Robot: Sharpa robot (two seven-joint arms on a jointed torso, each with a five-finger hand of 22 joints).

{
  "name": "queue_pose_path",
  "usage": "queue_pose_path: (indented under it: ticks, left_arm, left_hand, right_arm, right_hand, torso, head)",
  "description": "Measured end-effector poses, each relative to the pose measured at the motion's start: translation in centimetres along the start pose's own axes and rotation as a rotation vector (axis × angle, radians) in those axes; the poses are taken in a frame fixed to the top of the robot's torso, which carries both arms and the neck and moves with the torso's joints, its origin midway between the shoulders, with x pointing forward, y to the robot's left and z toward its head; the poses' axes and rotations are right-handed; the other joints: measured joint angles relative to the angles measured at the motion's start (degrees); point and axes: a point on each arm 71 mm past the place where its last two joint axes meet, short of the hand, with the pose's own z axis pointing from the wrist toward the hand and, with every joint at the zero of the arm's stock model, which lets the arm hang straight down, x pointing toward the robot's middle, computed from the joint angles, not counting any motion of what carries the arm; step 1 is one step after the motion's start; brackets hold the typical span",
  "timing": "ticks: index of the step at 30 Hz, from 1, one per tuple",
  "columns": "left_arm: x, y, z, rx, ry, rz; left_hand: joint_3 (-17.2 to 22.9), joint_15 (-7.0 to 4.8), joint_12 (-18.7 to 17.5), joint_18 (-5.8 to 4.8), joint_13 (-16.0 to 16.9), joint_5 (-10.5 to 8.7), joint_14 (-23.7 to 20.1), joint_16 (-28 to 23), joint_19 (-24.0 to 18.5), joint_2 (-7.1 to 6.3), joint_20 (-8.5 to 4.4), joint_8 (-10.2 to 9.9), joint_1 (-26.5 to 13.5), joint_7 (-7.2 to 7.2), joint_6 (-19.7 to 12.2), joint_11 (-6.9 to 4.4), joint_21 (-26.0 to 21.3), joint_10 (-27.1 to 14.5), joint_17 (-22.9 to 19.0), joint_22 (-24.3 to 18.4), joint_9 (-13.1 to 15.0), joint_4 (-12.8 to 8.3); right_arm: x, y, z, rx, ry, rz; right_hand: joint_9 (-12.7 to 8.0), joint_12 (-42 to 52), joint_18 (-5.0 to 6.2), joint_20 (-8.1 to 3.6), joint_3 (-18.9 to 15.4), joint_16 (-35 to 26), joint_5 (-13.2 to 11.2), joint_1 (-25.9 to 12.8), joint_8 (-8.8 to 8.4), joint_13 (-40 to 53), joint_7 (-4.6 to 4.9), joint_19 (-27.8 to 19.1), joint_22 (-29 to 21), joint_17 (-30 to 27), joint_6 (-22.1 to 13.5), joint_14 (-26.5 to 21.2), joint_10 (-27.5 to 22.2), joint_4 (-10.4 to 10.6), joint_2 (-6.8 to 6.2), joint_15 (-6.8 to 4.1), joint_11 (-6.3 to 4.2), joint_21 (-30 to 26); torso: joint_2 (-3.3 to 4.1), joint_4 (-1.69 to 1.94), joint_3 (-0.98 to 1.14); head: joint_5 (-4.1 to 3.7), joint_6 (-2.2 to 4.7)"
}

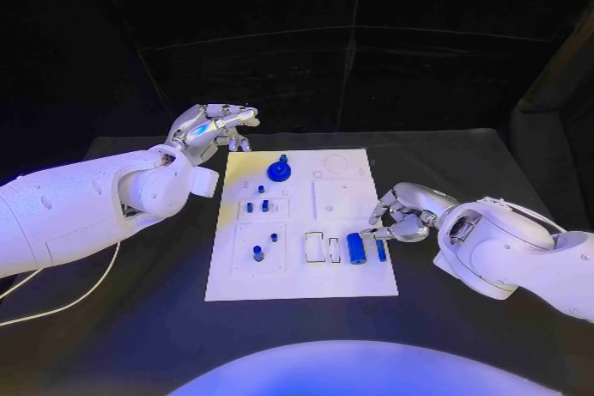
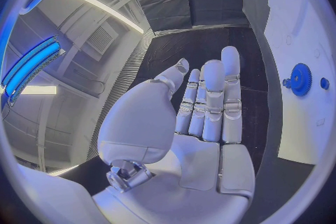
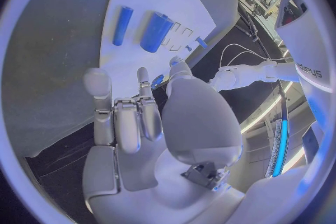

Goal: Assemble the parts on the task board

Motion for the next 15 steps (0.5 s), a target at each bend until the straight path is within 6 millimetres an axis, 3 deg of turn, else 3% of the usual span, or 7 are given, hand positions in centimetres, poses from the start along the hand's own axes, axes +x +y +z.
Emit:
queue_pose_path:
  ticks: [5,15]
  left_arm:
    - [-0.1,0.0,-0.1,-0.002,0.000,0.000]
    - [-0.1,0.1,-0.1,-0.004,0.002,-0.001]
  left_hand:
    - [0.0,0.00,0.0,0.00,0.0,0.00,0.0,0.0,0.0,0.00,0.00,0.0,0.0,0.00,0.0,0.00,0.0,0.0,0.0,0.0,0.0,0.0]
    - [0.0,0.00,0.0,0.00,0.0,0.00,0.0,0.0,0.0,0.00,0.00,0.0,0.0,0.00,0.0,0.00,0.0,0.0,0.0,-0.1,0.0,0.0]
  right_arm:
    - [0.9,0.3,0.2,0.036,0.026,-0.018]
    - [2.9,0.8,0.7,0.070,0.087,-0.068]
  right_hand:
    - [0.3,0.0,0.00,-0.17,-1.0,0.1,0.0,-2.0,0.72,0.0,-0.10,0.2,0.2,0.0,-0.1,0.0,0.0,0.5,-0.19,0.00,0.00,0.2]
    - [0.4,0.0,0.01,-0.19,-1.1,0.1,0.0,-2.1,1.00,0.0,-0.08,0.2,0.3,0.0,-0.5,0.0,0.0,0.5,-0.21,0.01,0.00,0.2]
  torso:
    - [-0.02,0.07,-0.04]
    - [-0.02,0.07,-0.11]
  head:
    - [-0.15,-0.06]
    - [-0.24,-0.14]
